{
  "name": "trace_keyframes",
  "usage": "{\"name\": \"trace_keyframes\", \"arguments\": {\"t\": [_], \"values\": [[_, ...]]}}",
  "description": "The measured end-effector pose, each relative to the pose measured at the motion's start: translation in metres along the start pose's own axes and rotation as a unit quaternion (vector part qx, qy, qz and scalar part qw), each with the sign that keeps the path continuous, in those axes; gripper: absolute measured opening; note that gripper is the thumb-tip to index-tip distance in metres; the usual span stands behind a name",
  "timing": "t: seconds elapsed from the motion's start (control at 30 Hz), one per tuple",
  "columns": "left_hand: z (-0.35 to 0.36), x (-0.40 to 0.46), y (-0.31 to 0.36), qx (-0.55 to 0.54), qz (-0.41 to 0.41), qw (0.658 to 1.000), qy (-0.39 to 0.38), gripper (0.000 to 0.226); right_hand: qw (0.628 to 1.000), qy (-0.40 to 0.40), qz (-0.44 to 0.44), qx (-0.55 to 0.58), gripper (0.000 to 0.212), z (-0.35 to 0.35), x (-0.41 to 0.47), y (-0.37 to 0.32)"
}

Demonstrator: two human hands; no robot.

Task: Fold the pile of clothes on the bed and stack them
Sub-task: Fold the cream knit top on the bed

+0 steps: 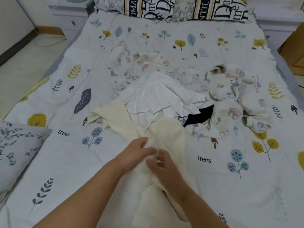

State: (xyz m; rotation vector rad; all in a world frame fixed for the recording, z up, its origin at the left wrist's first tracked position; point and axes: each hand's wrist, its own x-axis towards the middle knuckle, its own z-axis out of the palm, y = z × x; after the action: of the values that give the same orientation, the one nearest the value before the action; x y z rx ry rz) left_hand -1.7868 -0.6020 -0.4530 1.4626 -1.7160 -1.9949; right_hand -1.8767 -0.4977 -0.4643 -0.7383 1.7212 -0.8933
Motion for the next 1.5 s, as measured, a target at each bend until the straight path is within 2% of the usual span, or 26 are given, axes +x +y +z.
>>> {"name": "trace_keyframes", "arguments": {"t": [0.03, 0.1, 0.17, 0.2, 0.27, 0.33, 0.4, 0.47, 0.57, 0.63, 0.7, 0.73, 0.77, 0.87, 0.97, 1.0, 1.03, 1.1, 1.13, 1.2, 1.23, 1.27, 1.3, 1.4, 1.43, 1.5], "values": [[0.007, -0.008, 0.012, -0.088, -0.022, 0.993, -0.07, 0.011, 0.996, 0.012, 0.003, 0.085, 0.037, -0.001, 0.002, -0.003], [0.009, -0.016, 0.03, -0.177, -0.07, 0.964, -0.186, 0.031, 0.981, 0.07, 0.011, 0.179, 0.049, -0.012, 0.005, -0.005], [0.009, -0.017, 0.045, -0.123, -0.063, 0.963, -0.23, 0.035, 0.97, 0.101, 0.004, 0.222, 0.052, -0.027, -0.001, -0.009], [0.01, -0.014, 0.05, -0.08, -0.043, 0.975, -0.2, 0.033, 0.965, 0.097, 0.006, 0.244, 0.042, -0.034, -0.004, -0.011], [0.014, -0.004, 0.059, -0.027, -0.003, 0.998, -0.055, 0.028, 0.961, 0.078, 0.027, 0.265, 0.028, -0.048, -0.01, -0.012], [0.014, 0.013, 0.058, 0.029, 0.052, 0.993, 0.102, 0.027, 0.968, 0.041, 0.023, 0.248, 0.03, -0.064, -0.019, -0.017], [0.013, 0.03, 0.054, 0.113, 0.09, 0.978, 0.148, 0.036, 0.97, -0.02, 0.015, 0.242, 0.024, -0.082, -0.029, -0.023], [0.013, 0.046, 0.051, 0.202, 0.106, 0.969, 0.097, 0.053, 0.964, -0.086, 0.014, 0.249, 0.033, -0.102, -0.04, -0.03], [0.024, 0.059, 0.056, 0.298, 0.107, 0.948, -0.037, 0.076, 0.955, -0.141, 0.016, 0.262, 0.036, -0.123, -0.053, -0.038], [0.034, 0.064, 0.055, 0.405, 0.108, 0.901, -0.111, 0.081, 0.948, -0.164, 0.024, 0.272, 0.036, -0.134, -0.059, -0.038], [0.046, 0.068, 0.052, 0.506, 0.127, 0.843, -0.131, 0.081, 0.94, -0.192, 0.026, 0.281, 0.033, -0.144, -0.066, -0.042], [0.054, 0.069, 0.052, 0.52, 0.137, 0.831, -0.144, 0.081, 0.937, -0.203, 0.027, 0.283, 0.031, -0.148, -0.069, -0.044], [0.062, 0.068, 0.053, 0.507, 0.137, 0.834, -0.17, 0.081, 0.933, -0.212, 0.028, 0.288, 0.028, -0.152, -0.073, -0.046], [0.086, 0.054, 0.071, 0.386, 0.086, 0.877, -0.274, 0.078, 0.937, -0.213, 0.022, 0.277, 0.024, -0.162, -0.078, -0.049], [0.095, 0.04, 0.089, 0.256, -0.043, 0.898, -0.356, 0.034, 0.943, -0.194, 0.023, 0.271, 0.02, -0.173, -0.08, -0.045], [0.095, 0.039, 0.092, 0.219, -0.096, 0.899, -0.368, 0.024, 0.943, -0.194, 0.019, 0.27, 0.019, -0.176, -0.082, -0.047], [0.094, 0.04, 0.092, 0.193, -0.132, 0.899, -0.37, 0.024, 0.943, -0.195, 0.017, 0.27, 0.021, -0.178, -0.084, -0.048], [0.092, 0.038, 0.091, 0.231, -0.126, 0.9, -0.348, 0.026, 0.94, -0.193, 0.016, 0.282, 0.019, -0.183, -0.089, -0.049], [0.094, 0.036, 0.088, 0.321, -0.073, 0.884, -0.332, 0.024, 0.939, -0.188, 0.015, 0.288, 0.017, -0.185, -0.091, -0.049], [0.097, 0.035, 0.079, 0.533, 0.051, 0.797, -0.28, 0.015, 0.941, -0.172, 0.023, 0.292, 0.02, -0.189, -0.091, -0.042], [0.097, 0.037, 0.074, 0.601, 0.102, 0.753, -0.247, 0.01, 0.943, -0.156, 0.029, 0.291, 0.024, -0.192, -0.09, -0.04], [0.092, 0.037, 0.073, 0.62, 0.132, 0.744, -0.214, 0.012, 0.947, -0.139, 0.035, 0.288, 0.029, -0.195, -0.091, -0.039], [0.085, 0.035, 0.076, 0.605, 0.162, 0.758, -0.184, 0.019, 0.951, -0.125, 0.037, 0.281, 0.03, -0.2, -0.094, -0.04], [0.05, 0.006, 0.117, 0.381, 0.219, 0.896, -0.066, 0.04, 0.968, -0.074, 0.026, 0.238, 0.029, -0.216, -0.108, -0.053], [0.036, -0.008, 0.132, 0.301, 0.222, 0.926, -0.045, 0.034, 0.974, -0.048, 0.022, 0.221, 0.034, -0.221, -0.114, -0.057], [0.015, -0.036, 0.157, 0.215, 0.219, 0.951, -0.035, 0.016, 0.98, 0.026, 0.011, 0.197, 0.046, -0.23, -0.122, -0.063]]}}
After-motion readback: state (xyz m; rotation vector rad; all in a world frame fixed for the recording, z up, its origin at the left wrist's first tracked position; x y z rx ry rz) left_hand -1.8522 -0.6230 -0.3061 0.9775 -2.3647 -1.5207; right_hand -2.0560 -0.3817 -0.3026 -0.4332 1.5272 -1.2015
